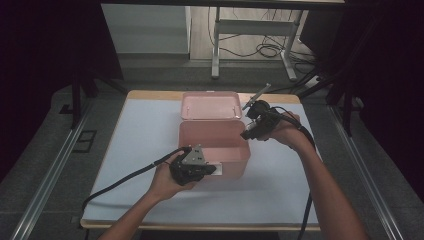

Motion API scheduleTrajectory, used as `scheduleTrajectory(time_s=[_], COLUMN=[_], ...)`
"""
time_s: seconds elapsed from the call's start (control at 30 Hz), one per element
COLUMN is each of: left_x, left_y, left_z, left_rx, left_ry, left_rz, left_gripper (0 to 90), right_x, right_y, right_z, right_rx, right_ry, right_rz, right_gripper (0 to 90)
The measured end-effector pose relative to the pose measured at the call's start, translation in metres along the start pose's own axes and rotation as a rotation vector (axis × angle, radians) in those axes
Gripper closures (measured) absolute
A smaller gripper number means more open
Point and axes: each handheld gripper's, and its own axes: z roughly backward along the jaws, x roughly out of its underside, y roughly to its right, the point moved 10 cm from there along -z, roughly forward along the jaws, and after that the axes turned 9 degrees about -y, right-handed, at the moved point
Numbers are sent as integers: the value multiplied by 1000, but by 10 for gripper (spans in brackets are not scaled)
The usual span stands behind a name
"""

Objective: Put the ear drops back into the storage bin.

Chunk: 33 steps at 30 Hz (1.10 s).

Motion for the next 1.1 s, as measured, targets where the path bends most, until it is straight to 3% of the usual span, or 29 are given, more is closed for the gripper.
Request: scheduleTrajectory(time_s=[0.67, 1.1], left_x=[-1, -1], left_y=[1, 1], left_z=[0, 0], left_rx=[4, 2], left_ry=[2, -1], left_rz=[8, 9], left_gripper=[900, 900], right_x=[-30, -55], right_y=[-12, -25], right_z=[-17, -53], right_rx=[-21, -47], right_ry=[1, -23], right_rz=[35, 69], right_gripper=[600, 600])
